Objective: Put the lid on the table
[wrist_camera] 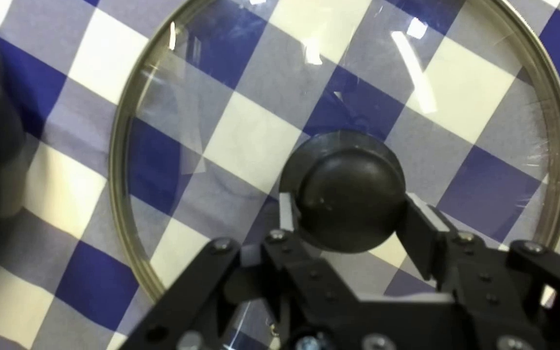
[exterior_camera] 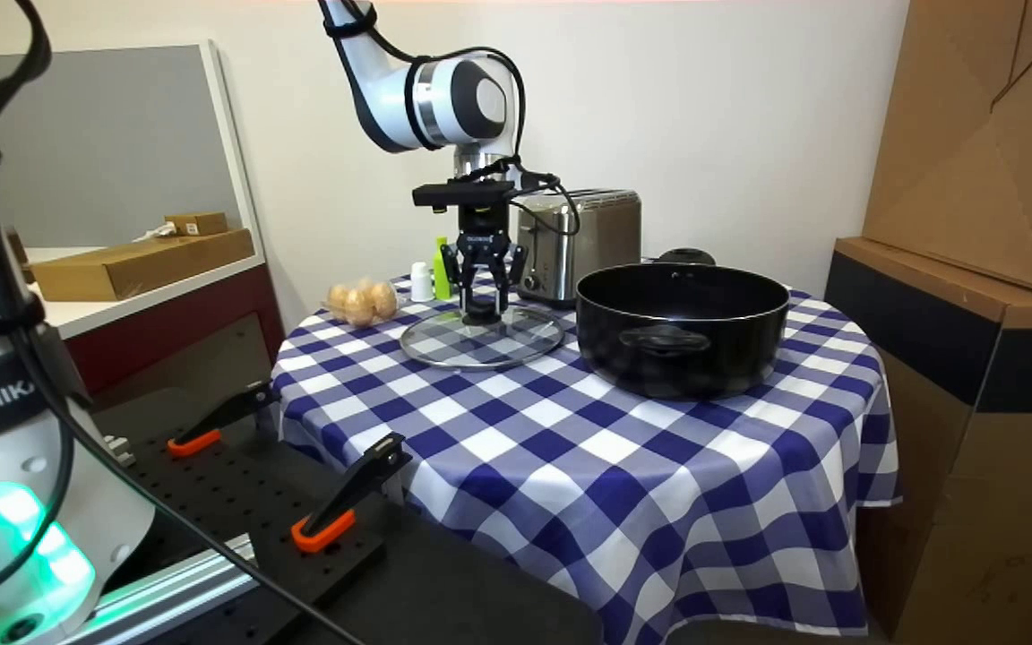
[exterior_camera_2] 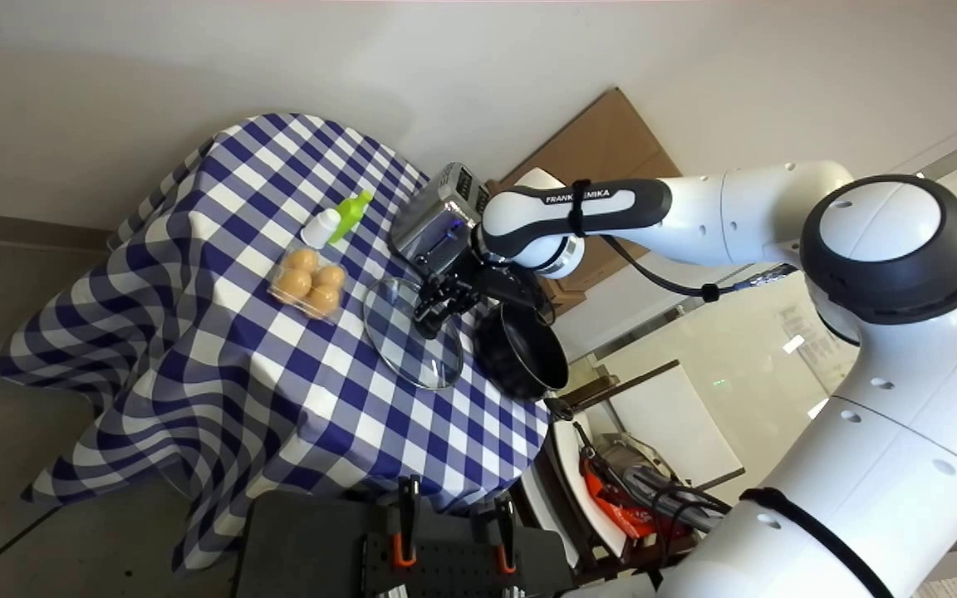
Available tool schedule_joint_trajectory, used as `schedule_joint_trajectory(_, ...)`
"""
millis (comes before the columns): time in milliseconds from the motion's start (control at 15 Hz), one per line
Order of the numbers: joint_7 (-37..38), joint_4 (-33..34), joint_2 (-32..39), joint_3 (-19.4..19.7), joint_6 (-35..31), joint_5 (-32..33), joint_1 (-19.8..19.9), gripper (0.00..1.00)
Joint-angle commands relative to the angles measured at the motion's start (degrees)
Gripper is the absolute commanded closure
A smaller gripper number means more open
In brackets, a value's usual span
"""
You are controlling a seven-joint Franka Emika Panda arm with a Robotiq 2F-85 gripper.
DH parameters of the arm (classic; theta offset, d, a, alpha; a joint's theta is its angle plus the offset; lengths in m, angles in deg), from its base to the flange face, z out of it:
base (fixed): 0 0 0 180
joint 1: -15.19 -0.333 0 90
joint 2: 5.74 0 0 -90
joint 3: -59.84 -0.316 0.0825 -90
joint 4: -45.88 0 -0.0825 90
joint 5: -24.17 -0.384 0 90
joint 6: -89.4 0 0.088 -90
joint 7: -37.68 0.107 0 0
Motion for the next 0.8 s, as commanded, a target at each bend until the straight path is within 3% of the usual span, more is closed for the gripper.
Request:
schedule_joint_trajectory(0,-3.07,-0.07,-0.36,-1.02,-0.88,-1.31,0.95,0.11)
schedule_joint_trajectory(133,-5.26,-0.44,-2.02,-2.1,1.88,-3.53,2.18,0.0)
schedule_joint_trajectory(600,-6.51,-5.23,-11.97,-2.32,8.3,-15.25,6.93,0.0)
schedule_joint_trajectory(733,-4.67,-7.28,-15.62,-1.4,11.8,-15.65,6.65,0.0)
